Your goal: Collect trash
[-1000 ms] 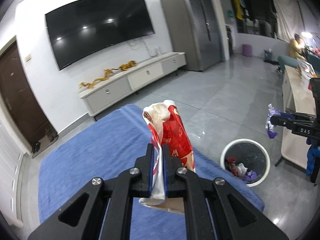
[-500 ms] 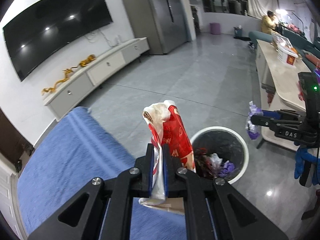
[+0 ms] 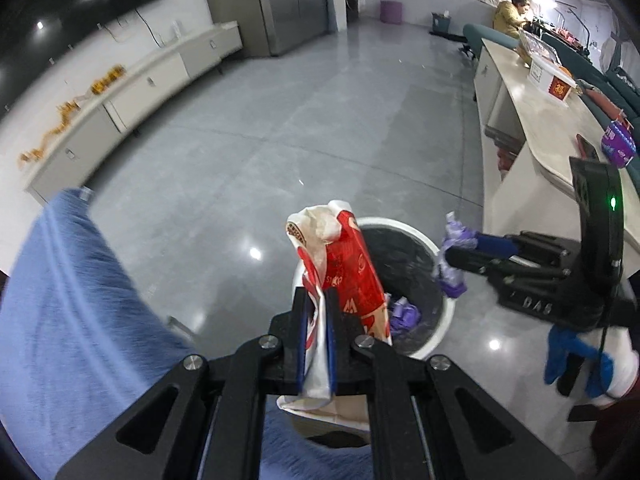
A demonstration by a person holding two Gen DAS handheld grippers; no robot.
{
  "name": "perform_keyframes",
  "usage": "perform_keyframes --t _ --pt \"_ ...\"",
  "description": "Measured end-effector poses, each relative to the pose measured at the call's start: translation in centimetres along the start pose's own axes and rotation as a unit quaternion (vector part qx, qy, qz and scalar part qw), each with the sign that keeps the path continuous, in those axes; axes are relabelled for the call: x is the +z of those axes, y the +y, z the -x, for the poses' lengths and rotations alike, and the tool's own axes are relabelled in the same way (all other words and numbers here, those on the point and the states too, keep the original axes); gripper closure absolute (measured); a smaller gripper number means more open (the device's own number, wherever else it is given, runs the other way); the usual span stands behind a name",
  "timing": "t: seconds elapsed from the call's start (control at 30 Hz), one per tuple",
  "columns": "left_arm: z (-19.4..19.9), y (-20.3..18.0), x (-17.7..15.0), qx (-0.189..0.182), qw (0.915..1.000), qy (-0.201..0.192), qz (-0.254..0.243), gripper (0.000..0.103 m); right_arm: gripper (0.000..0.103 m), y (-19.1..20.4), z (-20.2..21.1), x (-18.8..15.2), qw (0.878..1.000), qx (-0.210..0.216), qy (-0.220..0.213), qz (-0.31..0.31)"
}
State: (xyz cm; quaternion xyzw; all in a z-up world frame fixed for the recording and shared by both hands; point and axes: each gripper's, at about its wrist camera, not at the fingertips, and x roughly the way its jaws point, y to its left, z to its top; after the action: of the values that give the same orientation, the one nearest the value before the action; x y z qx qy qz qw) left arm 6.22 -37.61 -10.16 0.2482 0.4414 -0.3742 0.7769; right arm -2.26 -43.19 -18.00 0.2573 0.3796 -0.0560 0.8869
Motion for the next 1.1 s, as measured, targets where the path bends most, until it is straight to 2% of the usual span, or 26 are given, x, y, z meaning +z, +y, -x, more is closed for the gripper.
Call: perform_keyframes --t 0.2,0.27,0.37,0.6,0.7,0.73,0.77,0.87,0.97,1.0,1.03,1.1 --pt "-4.3 -1.2 1.3 -0.042 0.998 0.046 0.013 0.096 0.068 -1.7 -1.9 -0.5 1.0 -0.016 0.021 -0.015" --pt "-5.3 -1.4 1.8 -0.044 0.9975 0.053 0.016 0.095 0.068 -1.9 -2.5 -0.6 0.999 -0.02 0.027 -0.015" --pt "-6.6 -1.3 2.3 -0.053 0.9963 0.059 0.033 0.095 0.068 -1.9 -3.7 -0.4 0.999 -0.027 0.038 -0.01" --pt "-7.8 -0.2 3.1 -0.104 0.9898 0.061 0.076 0.094 0.067 -2.1 -5.8 -0.6 0.997 -0.055 0.06 -0.002" --pt "-7.3 -0.1 3.2 -0.116 0.9878 0.055 0.089 0.094 0.058 -1.8 -6.1 -0.7 0.995 -0.067 0.069 0.001" --pt "-6.8 0.0 3.1 -0.116 0.988 0.051 0.089 0.094 0.048 -1.8 -6.0 -0.8 0.995 -0.07 0.069 0.003" --pt "-6.3 0.1 3.0 -0.111 0.9889 0.046 0.087 0.094 0.044 -1.6 -5.8 -0.9 0.995 -0.074 0.067 0.004" --pt "-4.4 0.8 2.7 -0.093 0.9915 0.025 0.087 0.091 0.044 -1.3 -5.0 -1.1 0.995 -0.077 0.063 0.004" --pt "-1.6 2.1 1.8 -0.063 0.993 -0.007 0.1 0.07 0.043 -0.3 -3.5 -0.8 0.996 -0.078 0.049 0.007" --pt "-0.6 2.6 1.5 -0.053 0.9929 -0.021 0.104 0.06 0.043 0.3 -2.9 -0.5 0.996 -0.076 0.043 0.012" --pt "0.3 3.0 1.2 -0.042 0.9927 -0.032 0.108 0.057 0.043 1.0 -2.4 -0.3 0.997 -0.073 0.035 0.018" --pt "2.6 4.1 0.2 -0.02 0.9913 -0.058 0.116 0.056 0.043 2.7 -1.2 0.3 0.997 -0.066 0.019 0.032"
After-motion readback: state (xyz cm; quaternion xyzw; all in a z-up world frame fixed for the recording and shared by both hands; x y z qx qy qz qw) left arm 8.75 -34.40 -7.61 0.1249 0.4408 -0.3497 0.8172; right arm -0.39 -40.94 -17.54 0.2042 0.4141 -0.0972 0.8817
